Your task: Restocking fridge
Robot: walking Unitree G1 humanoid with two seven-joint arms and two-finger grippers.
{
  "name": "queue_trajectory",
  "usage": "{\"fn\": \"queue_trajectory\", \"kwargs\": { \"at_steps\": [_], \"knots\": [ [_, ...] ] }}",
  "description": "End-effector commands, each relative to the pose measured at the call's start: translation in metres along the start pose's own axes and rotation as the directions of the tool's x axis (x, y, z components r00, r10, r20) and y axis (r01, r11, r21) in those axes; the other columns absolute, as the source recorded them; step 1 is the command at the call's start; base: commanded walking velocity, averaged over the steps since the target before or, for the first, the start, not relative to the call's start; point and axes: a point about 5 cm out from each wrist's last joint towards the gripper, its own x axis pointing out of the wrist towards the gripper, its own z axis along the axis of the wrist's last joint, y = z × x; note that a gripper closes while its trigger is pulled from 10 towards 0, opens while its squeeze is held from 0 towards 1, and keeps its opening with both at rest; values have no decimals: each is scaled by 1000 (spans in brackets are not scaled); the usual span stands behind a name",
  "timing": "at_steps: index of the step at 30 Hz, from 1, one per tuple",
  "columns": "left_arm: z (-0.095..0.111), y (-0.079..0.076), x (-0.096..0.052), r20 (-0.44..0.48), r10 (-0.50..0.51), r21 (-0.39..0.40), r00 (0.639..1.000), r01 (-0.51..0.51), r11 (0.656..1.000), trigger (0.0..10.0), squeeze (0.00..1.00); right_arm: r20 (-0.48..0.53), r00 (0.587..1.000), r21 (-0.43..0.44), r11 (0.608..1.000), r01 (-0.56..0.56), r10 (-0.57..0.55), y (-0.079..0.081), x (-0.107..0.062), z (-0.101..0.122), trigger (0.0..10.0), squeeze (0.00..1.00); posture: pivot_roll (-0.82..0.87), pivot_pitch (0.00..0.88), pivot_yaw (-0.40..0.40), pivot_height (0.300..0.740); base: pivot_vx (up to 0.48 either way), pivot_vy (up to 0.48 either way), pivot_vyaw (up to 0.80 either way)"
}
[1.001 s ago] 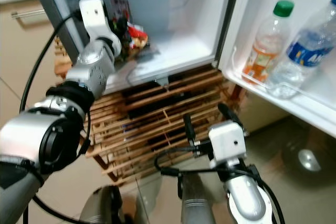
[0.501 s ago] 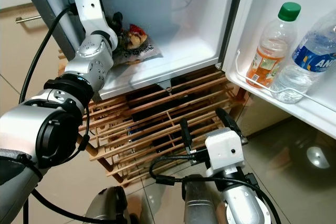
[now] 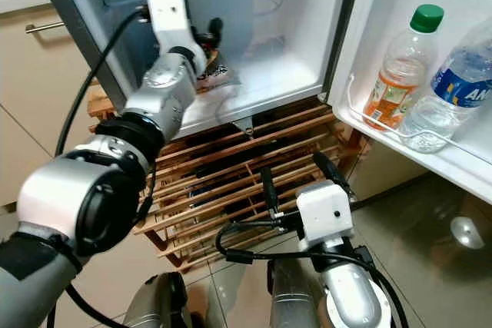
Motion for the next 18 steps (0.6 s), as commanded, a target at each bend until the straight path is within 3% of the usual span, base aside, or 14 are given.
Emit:
{"fn": "queue_trajectory", "kwargs": {
  "at_steps": [1,6,10,11,13,14,15,16,18],
  "knots": [
    [-3,3,-2,11,-9,37,1000,9,999,10000,0,4,1000,16,1000,-18,18,4,2,-2,10000,0,-316,37,98,635,0,0,0],
    [-33,4,-20,-13,-90,98,996,91,991,10000,0,17,1000,24,1000,-14,14,2,10,-5,10000,0,-289,0,109,635,0,0,0],
    [-66,15,-59,-19,-249,8,968,249,968,10000,0,-3,995,126,987,95,-95,-12,22,-14,10000,0,-261,0,134,635,0,0,0],
    [-66,15,-59,-19,-249,8,968,249,968,10000,0,-3,995,126,987,95,-95,-12,22,-14,10000,0,-261,0,134,635,0,0,0],
    [-70,29,-89,3,-304,15,953,304,953,10000,0,-27,983,164,969,184,-182,-27,29,-23,10000,0,-240,0,138,635,0,0,0],
    [-70,29,-89,3,-304,15,953,304,953,10000,0,-27,983,164,969,184,-182,-27,29,-23,10000,0,-240,0,138,635,0,0,0],
    [-68,40,-113,12,-330,52,944,329,943,10000,0,-43,974,172,959,227,-223,-35,32,-29,10000,0,-222,0,139,635,0,0,0],
    [-66,45,-125,10,-338,54,941,337,940,10000,0,-49,970,170,955,243,-238,-38,31,-32,10000,0,-216,0,138,635,0,0,0],
    [-65,47,-131,7,-341,55,940,340,939,10000,0,-54,968,168,953,252,-246,-40,32,-34,10000,0,-206,0,131,635,0,0,0]
  ]
}}
